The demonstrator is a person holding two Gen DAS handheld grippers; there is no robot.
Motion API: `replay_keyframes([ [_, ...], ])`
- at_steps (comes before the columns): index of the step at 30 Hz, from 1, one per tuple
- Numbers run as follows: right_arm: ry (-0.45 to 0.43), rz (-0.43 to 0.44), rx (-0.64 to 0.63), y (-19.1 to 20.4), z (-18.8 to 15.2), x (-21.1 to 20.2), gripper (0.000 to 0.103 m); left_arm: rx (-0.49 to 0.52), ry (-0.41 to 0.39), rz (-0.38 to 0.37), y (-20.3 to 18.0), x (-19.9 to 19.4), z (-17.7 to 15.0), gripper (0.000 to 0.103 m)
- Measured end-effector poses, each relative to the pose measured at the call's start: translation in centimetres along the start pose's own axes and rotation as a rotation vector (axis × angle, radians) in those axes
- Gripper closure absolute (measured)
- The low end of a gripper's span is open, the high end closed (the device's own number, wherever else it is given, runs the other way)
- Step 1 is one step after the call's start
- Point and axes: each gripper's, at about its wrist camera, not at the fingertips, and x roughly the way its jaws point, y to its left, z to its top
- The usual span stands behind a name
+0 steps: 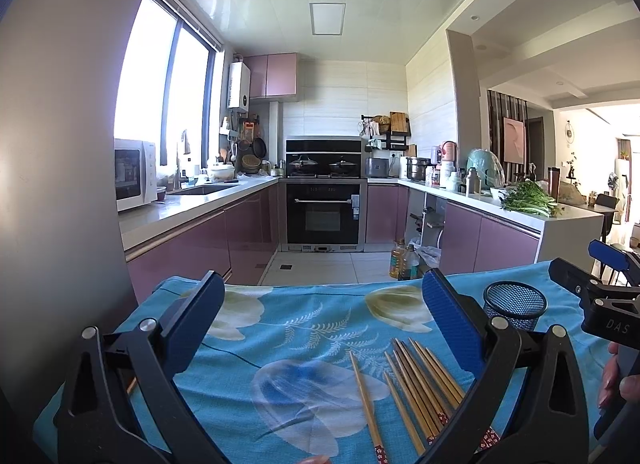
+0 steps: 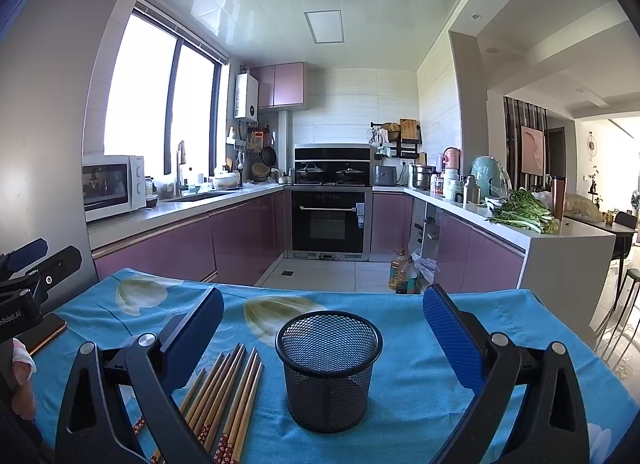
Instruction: Organize utensils
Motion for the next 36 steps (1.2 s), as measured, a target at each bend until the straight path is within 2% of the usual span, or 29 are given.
replay_keyframes([
  [36, -0.003, -0.006, 0.002, 0.12, -0.29, 0.31, 0.006, 0.002, -0.01, 0.003, -0.03, -0.11, 0.27, 0.005],
])
